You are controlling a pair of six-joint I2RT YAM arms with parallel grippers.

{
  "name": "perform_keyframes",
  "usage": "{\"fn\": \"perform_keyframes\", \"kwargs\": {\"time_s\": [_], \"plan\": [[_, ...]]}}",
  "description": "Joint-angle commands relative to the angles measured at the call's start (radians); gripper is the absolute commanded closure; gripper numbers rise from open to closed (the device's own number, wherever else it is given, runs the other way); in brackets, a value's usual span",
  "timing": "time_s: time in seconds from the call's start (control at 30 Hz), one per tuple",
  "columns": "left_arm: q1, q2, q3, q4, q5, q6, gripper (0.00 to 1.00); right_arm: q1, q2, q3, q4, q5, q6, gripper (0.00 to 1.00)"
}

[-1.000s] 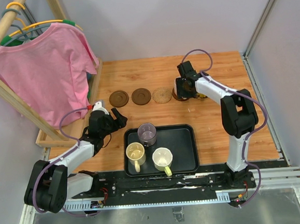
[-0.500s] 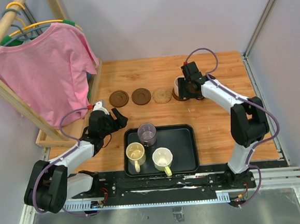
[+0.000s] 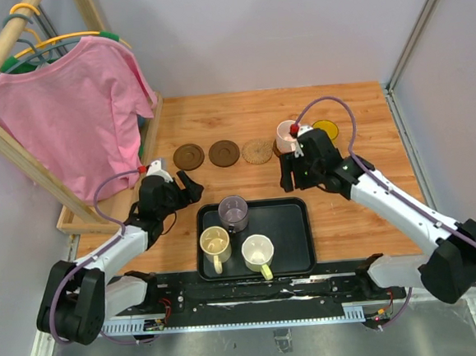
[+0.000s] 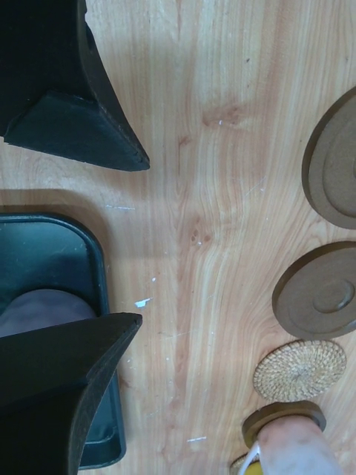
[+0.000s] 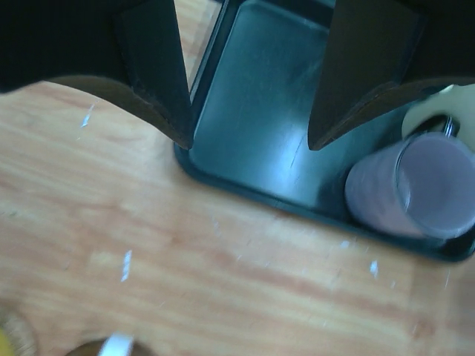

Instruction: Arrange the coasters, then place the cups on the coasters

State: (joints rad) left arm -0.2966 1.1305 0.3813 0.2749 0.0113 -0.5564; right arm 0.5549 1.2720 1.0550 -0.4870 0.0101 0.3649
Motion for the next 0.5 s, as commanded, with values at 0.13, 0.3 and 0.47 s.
{"fn": "perform_keyframes", "kwargs": {"time_s": [0.13,0.3,0.47], "plan": [[-0.025,-0.085,0.004,-0.026,0.013,0.023,0.17,0.299,-0.164,-0.100,-0.141,-0.030,0.048,0.31],[-0.061,-0.107,0.001,-0.038,0.004,0.000,0.17,0.425,-0.214,-0.108,-0.170,0.013,0.126,0.26],[-0.091,-0.154,-0.012,-0.054,-0.025,-0.002,0.15,0.556,-0.234,-0.135,-0.196,0.090,0.208,0.20]]}}
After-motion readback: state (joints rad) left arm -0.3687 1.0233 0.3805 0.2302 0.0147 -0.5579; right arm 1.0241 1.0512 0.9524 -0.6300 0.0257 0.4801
